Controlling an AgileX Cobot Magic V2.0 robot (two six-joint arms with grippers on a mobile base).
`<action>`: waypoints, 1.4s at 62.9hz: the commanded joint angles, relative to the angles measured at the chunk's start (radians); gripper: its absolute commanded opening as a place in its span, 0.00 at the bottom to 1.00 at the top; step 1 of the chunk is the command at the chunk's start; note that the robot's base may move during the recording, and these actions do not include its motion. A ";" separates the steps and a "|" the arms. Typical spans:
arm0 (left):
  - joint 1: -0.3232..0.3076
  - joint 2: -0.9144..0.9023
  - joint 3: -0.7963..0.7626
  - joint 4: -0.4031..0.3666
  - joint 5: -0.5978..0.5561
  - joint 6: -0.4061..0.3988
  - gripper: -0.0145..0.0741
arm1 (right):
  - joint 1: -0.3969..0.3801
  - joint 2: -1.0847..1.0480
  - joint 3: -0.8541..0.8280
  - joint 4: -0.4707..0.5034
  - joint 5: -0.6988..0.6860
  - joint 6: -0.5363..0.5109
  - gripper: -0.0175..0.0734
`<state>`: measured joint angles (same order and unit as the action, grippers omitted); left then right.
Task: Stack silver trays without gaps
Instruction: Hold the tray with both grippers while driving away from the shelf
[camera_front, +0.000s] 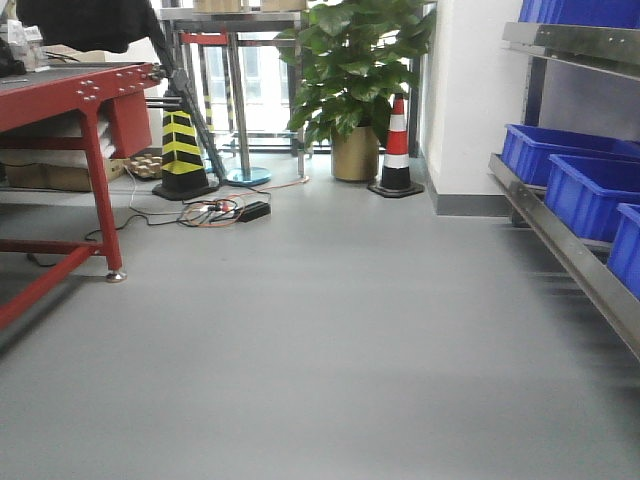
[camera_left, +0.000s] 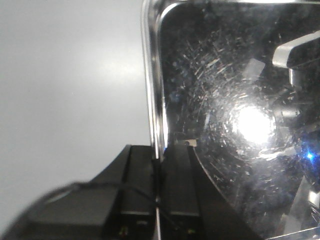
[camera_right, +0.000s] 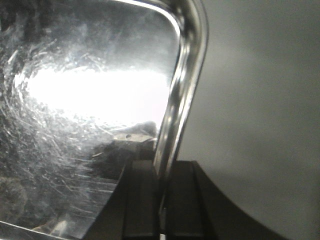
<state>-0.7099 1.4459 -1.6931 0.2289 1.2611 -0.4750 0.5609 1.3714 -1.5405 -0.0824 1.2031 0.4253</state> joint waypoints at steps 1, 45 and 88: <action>0.000 -0.034 -0.039 0.020 0.015 0.008 0.11 | -0.001 -0.037 -0.029 -0.023 -0.032 -0.031 0.26; 0.000 -0.017 -0.039 0.010 0.015 0.008 0.11 | -0.002 -0.037 -0.029 -0.023 -0.031 -0.031 0.26; 0.000 -0.015 -0.039 0.012 0.015 0.008 0.11 | -0.003 -0.037 -0.029 -0.023 -0.031 -0.031 0.26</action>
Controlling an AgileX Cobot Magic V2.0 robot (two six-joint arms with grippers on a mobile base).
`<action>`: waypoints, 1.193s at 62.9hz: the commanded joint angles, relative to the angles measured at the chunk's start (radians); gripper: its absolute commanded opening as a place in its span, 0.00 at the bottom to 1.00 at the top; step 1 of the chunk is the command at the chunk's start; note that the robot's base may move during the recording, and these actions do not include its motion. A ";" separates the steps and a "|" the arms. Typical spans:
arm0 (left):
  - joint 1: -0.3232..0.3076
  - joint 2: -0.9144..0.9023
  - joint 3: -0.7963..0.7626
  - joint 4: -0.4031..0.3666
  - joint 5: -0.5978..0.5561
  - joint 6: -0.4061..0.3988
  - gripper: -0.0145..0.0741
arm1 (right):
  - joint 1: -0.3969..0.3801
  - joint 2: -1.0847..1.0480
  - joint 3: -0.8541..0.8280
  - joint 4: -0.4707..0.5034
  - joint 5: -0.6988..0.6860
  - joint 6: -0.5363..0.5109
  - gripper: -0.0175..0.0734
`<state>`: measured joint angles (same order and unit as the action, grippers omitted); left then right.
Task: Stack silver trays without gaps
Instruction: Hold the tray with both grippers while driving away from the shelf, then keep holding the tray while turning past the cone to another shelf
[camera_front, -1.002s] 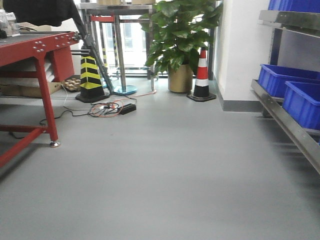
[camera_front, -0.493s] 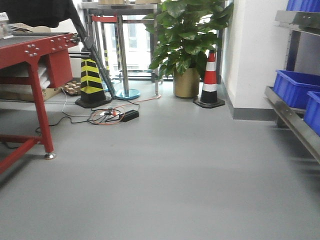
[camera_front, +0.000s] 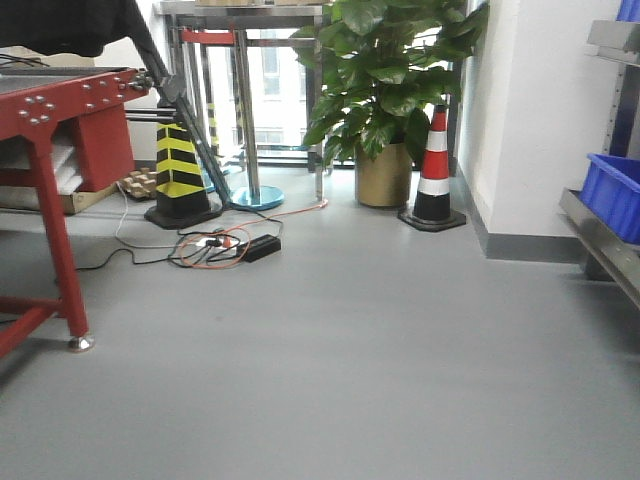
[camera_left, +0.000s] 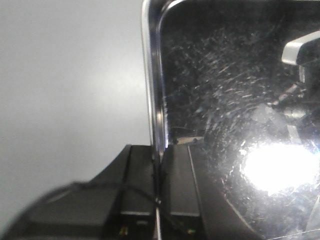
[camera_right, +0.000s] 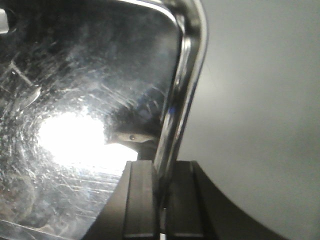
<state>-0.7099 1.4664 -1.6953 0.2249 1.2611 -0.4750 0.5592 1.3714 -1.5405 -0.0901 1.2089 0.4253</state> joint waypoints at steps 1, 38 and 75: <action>0.000 -0.035 -0.037 0.016 0.015 0.008 0.11 | -0.001 -0.037 -0.029 -0.015 -0.037 -0.031 0.26; 0.000 -0.035 -0.037 0.020 0.015 0.008 0.11 | -0.001 -0.037 -0.029 -0.015 -0.037 -0.031 0.26; 0.000 -0.035 -0.037 0.027 0.015 0.008 0.11 | -0.001 -0.037 -0.029 -0.015 -0.037 -0.031 0.26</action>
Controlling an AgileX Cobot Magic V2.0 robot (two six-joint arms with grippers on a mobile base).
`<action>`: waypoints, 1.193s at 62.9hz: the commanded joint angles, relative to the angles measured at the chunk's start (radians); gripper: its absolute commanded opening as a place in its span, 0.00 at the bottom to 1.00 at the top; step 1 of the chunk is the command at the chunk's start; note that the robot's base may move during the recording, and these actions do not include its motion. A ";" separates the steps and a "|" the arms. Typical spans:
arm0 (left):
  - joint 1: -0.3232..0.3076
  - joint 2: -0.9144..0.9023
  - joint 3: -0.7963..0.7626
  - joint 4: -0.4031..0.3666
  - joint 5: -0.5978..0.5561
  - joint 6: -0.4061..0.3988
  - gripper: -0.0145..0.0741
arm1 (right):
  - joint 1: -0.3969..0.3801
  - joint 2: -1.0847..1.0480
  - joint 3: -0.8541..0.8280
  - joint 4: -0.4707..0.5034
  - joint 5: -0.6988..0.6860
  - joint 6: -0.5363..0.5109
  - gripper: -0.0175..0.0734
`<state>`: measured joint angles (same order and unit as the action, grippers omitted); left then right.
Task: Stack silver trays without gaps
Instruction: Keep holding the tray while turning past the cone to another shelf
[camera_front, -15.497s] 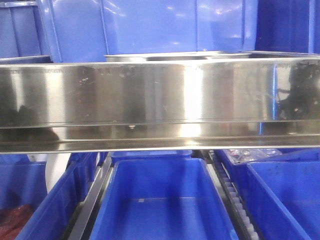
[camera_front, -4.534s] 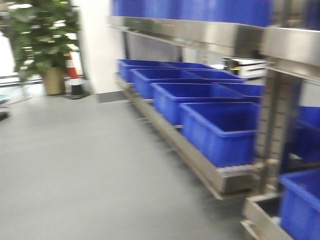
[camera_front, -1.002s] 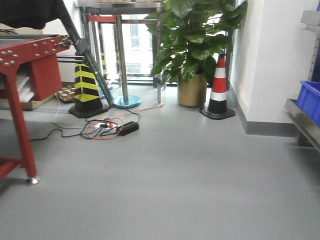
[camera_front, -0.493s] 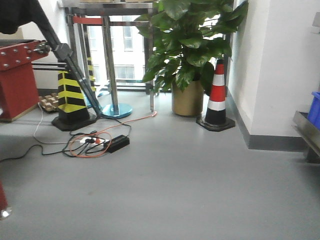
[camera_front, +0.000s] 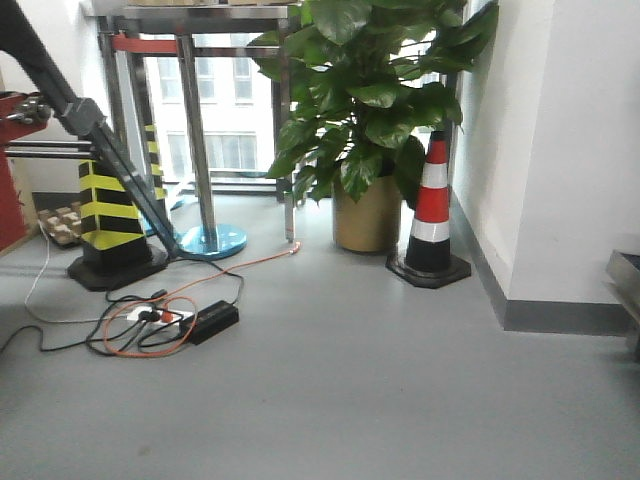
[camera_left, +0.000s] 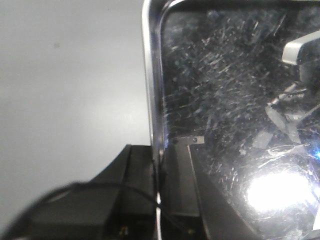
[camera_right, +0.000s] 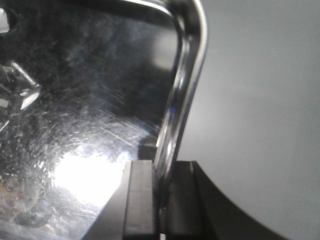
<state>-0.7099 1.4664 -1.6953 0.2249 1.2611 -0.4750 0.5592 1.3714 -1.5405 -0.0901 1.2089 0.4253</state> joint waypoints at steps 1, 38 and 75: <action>0.000 -0.035 -0.037 0.029 0.015 0.008 0.11 | -0.001 -0.037 -0.029 -0.015 -0.037 -0.031 0.26; 0.000 -0.033 -0.037 0.029 0.015 0.008 0.11 | -0.001 -0.037 -0.029 -0.015 -0.037 -0.031 0.26; 0.000 -0.033 -0.037 0.029 0.015 0.008 0.11 | -0.001 -0.037 -0.029 -0.015 -0.037 -0.031 0.26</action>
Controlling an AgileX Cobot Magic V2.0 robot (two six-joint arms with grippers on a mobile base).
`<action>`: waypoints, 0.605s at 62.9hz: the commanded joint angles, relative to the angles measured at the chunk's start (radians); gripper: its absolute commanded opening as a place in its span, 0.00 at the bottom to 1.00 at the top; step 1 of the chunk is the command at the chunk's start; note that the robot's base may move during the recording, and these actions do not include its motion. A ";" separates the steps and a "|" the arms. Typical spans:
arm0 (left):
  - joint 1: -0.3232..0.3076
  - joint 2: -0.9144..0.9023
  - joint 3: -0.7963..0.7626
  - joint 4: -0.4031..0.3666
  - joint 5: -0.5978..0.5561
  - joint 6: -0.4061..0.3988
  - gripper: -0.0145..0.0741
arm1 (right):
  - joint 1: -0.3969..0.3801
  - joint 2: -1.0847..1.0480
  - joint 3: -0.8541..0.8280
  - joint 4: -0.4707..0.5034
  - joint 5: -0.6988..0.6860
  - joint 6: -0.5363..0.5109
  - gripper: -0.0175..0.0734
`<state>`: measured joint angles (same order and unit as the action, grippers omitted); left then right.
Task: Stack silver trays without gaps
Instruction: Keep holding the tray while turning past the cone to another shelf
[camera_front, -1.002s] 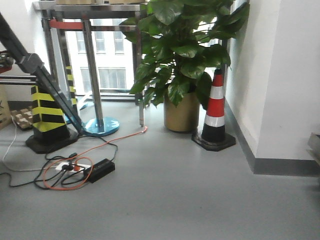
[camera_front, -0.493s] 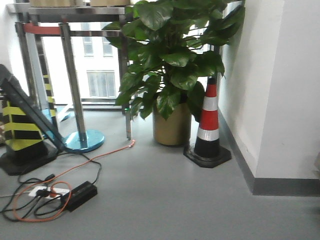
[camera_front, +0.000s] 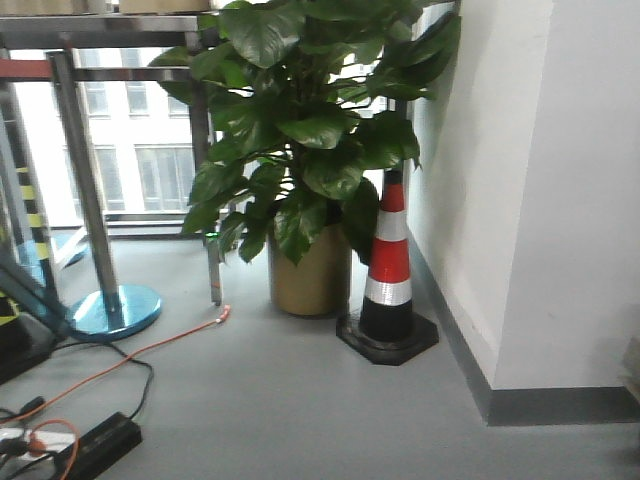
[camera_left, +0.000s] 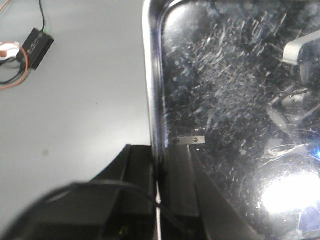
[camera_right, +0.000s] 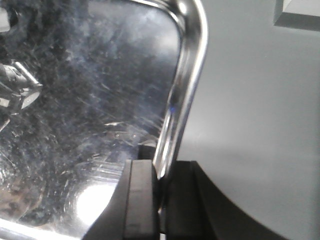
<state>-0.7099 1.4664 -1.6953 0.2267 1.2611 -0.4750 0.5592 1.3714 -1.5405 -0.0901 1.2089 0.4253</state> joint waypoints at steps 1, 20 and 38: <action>0.000 -0.033 -0.037 0.027 0.015 0.008 0.11 | -0.001 -0.037 -0.029 -0.015 -0.037 -0.031 0.26; 0.000 -0.033 -0.037 0.027 0.015 0.008 0.11 | -0.001 -0.037 -0.029 -0.015 -0.037 -0.031 0.26; 0.000 -0.033 -0.037 0.027 0.015 0.008 0.11 | -0.001 -0.037 -0.029 -0.015 -0.037 -0.031 0.26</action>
<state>-0.7099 1.4664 -1.6953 0.2267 1.2611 -0.4750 0.5592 1.3714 -1.5405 -0.0901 1.2071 0.4253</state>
